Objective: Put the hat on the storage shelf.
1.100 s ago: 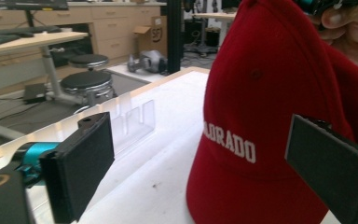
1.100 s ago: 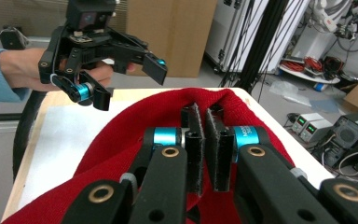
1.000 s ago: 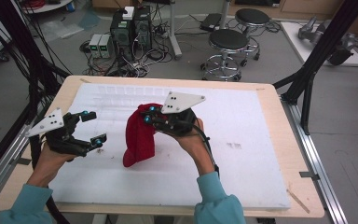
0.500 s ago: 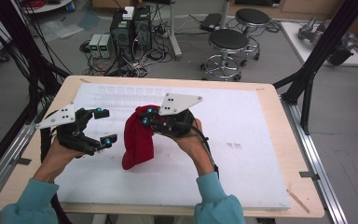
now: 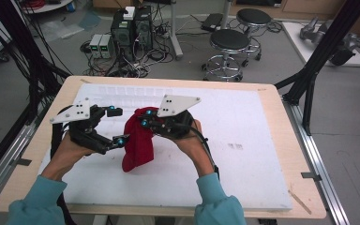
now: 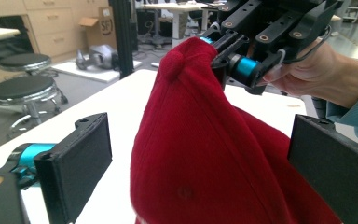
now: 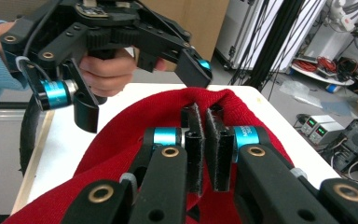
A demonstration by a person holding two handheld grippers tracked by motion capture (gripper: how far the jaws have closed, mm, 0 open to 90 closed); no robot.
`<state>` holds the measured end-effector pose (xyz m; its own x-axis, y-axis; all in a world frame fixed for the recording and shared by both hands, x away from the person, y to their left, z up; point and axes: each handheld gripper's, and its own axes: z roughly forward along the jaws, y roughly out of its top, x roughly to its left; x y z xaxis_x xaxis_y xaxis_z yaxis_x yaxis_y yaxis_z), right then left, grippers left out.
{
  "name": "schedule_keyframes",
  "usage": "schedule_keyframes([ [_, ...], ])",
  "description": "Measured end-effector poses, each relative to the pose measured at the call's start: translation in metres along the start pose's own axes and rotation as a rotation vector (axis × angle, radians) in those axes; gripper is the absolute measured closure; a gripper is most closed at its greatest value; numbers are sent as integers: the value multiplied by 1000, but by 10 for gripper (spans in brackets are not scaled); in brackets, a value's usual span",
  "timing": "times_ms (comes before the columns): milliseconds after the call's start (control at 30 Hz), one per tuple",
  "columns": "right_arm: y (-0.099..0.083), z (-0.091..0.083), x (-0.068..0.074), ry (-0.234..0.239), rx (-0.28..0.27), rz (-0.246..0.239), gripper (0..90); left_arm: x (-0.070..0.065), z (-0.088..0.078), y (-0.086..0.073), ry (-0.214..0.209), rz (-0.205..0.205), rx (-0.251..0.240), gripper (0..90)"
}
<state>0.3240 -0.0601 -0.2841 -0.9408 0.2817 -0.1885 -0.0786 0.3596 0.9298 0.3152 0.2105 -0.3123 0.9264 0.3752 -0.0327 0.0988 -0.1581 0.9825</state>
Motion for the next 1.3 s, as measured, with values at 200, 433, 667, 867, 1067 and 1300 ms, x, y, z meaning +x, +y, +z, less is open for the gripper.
schedule_keyframes([
  [200, 0, 1, 0, 10, 6, -8, 869, 7, 8, 6, -40, -29, 6, 67],
  [433, 0, 4, 2, 35, 13, -13, 869, 10, 23, 8, -95, -23, 73, 101],
  [667, 0, 5, 4, 46, 14, -19, 869, 9, 26, 6, -113, -10, 100, 267],
  [867, 0, 5, 4, 47, 10, -24, 869, 7, 25, 6, -129, 3, 114, 429],
  [1067, 1, 4, 4, 47, 9, -27, 868, 5, 24, 4, -135, -5, 110, 532],
  [1300, 0, 5, 4, 45, 14, -25, 869, 7, 22, 2, -134, -17, 117, 520],
])
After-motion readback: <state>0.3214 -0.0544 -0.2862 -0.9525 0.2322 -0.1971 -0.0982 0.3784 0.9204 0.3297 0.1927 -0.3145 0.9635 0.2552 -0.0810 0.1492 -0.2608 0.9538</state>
